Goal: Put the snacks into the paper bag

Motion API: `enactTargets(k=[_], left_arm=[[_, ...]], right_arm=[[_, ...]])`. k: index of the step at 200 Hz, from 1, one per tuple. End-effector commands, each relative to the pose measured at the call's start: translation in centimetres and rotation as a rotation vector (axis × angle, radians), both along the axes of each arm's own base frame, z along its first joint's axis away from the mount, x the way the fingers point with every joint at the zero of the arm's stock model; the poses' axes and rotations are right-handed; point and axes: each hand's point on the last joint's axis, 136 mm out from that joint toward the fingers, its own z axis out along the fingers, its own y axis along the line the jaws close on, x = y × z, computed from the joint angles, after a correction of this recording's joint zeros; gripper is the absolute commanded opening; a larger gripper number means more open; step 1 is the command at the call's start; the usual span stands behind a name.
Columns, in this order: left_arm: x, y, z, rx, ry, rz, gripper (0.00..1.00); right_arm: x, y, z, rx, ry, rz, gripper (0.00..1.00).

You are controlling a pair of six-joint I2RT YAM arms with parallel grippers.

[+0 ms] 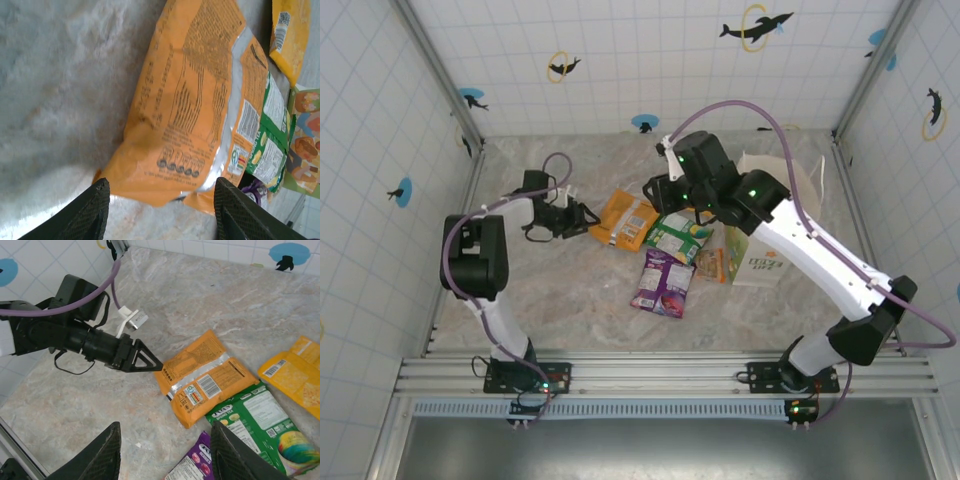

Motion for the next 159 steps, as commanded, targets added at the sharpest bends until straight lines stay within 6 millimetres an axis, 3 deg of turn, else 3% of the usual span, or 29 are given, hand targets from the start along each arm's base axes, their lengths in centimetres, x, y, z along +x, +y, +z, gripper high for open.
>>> enactTargets(k=[1,64,101,159], left_arm=[[1.0,-0.1,0.4,-0.006,-0.050,-0.051,0.57],[1.3,-1.3,-1.9,-0.080,-0.006,-0.120,0.54],[0.4,-2.7,-2.2,-0.131,-0.005,-0.158,0.54],[0.0,-6.3,-2.7,-0.179,-0.018,-0.201,0.48]], right_arm=[[-0.2,1.1,-0.9,0.006,-0.002,0.046,0.50],[-0.5,1.7,-2.4,0.017,0.031,0.087,0.51],[-1.2,2.7,-2.0,0.072,0.033,0.155,0.52],[-1.2,2.3,-0.8,0.133,0.017,0.164,0.51]])
